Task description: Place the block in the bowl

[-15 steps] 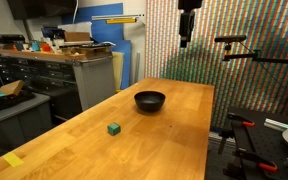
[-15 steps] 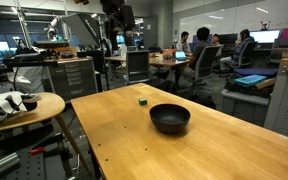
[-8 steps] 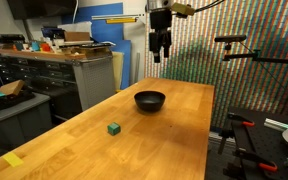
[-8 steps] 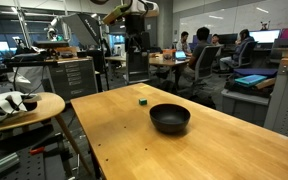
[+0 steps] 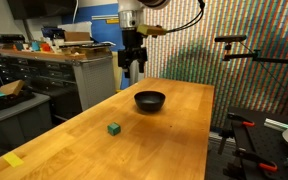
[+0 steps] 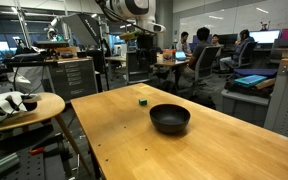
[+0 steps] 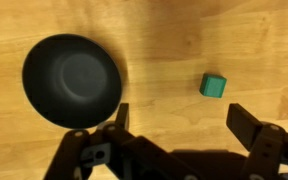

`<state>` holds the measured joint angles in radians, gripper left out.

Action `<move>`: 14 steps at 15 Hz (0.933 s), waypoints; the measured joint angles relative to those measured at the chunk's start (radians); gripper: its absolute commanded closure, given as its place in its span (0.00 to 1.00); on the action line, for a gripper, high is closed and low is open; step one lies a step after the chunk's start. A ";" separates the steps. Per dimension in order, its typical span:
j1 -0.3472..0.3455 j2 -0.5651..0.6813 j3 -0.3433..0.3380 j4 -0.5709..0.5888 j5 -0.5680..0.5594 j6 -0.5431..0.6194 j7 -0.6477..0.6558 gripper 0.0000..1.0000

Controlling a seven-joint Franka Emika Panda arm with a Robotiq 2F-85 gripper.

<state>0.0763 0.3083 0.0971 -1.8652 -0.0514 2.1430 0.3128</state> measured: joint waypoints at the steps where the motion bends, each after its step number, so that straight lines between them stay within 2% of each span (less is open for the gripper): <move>1: 0.013 0.034 0.000 0.028 0.000 0.011 0.018 0.00; 9: 0.110 0.284 -0.013 0.209 0.001 0.096 0.141 0.00; 14: 0.143 0.411 -0.023 0.289 0.001 0.101 0.150 0.00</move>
<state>0.2197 0.7195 0.0736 -1.5765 -0.0501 2.2436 0.4624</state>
